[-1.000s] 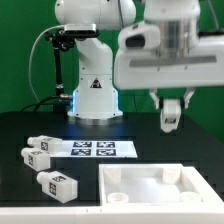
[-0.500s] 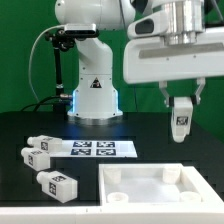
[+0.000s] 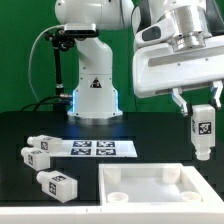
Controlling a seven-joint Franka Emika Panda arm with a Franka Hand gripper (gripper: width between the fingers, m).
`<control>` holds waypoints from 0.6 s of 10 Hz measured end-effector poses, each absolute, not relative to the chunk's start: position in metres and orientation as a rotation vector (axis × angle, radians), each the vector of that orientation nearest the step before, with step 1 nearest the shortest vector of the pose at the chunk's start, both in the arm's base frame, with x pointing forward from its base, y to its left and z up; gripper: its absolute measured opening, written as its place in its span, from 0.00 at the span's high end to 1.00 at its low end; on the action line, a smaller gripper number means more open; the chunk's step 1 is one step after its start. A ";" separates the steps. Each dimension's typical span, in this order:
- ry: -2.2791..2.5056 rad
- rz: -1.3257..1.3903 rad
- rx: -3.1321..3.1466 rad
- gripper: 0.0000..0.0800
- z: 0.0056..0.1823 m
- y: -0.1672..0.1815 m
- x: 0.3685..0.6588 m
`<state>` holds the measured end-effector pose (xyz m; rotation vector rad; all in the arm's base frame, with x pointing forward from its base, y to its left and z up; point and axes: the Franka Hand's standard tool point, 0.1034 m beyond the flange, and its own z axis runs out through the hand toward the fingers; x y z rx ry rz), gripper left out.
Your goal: Assemble one leg
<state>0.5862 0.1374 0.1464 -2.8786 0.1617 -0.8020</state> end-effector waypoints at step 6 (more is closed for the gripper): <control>0.048 -0.795 -2.939 0.64 0.146 0.103 0.609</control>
Offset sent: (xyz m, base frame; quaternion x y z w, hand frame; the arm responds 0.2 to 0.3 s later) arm 0.0403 -0.0230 0.0074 0.0061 -0.0209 -0.0752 0.9969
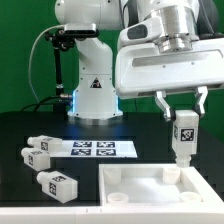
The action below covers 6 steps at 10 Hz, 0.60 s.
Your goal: Assemble one leg
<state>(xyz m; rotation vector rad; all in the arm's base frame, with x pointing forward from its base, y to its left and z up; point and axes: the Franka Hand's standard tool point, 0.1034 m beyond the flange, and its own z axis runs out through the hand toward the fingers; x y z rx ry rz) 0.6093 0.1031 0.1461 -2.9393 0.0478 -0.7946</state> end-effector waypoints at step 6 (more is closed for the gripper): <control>0.050 -0.777 -2.950 0.64 0.131 0.101 0.609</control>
Offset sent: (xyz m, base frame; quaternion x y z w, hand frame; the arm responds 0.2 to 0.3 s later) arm -0.0018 -0.0002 -0.0164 -0.0008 -0.0048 -0.0033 1.0000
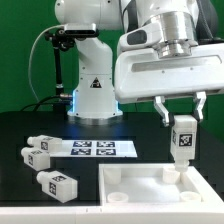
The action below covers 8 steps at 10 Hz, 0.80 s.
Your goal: Assemble one leg
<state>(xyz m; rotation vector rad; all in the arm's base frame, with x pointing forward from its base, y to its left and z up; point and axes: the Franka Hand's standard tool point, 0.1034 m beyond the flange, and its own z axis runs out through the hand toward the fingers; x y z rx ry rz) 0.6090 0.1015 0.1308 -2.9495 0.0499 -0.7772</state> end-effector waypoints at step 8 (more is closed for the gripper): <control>-0.024 -0.800 -2.963 0.64 0.109 0.103 0.621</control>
Offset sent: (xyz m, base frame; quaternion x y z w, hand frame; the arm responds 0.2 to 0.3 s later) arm 0.0246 -0.0077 -0.0129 -0.0224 0.0136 -0.0607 0.9978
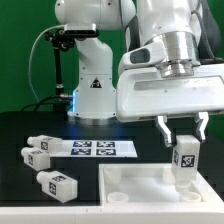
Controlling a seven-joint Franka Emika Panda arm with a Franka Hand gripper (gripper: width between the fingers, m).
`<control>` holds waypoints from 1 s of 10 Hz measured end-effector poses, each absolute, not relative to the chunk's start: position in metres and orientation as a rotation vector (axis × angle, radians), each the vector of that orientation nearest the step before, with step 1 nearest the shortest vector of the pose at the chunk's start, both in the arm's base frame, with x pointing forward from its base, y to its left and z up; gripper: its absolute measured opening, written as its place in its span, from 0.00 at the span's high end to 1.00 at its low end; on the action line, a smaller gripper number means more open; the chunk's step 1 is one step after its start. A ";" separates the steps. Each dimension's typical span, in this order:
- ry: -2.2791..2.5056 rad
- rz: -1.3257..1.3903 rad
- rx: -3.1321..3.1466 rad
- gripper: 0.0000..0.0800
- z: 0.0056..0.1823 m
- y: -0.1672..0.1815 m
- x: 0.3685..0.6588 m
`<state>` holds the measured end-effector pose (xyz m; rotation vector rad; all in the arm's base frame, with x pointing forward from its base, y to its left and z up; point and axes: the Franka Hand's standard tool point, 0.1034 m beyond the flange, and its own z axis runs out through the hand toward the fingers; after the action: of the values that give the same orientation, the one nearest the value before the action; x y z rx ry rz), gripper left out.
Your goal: Assemble one leg
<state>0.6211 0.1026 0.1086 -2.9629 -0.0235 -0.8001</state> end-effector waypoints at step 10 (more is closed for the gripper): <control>-0.037 -0.788 -2.960 0.64 0.096 0.114 0.631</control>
Offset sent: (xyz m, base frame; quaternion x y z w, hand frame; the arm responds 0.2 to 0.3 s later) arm 0.0283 0.0066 0.0020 0.0171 -0.0146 0.0109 0.9997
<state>0.6311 0.1139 0.0960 -2.9605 -0.0372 -0.7884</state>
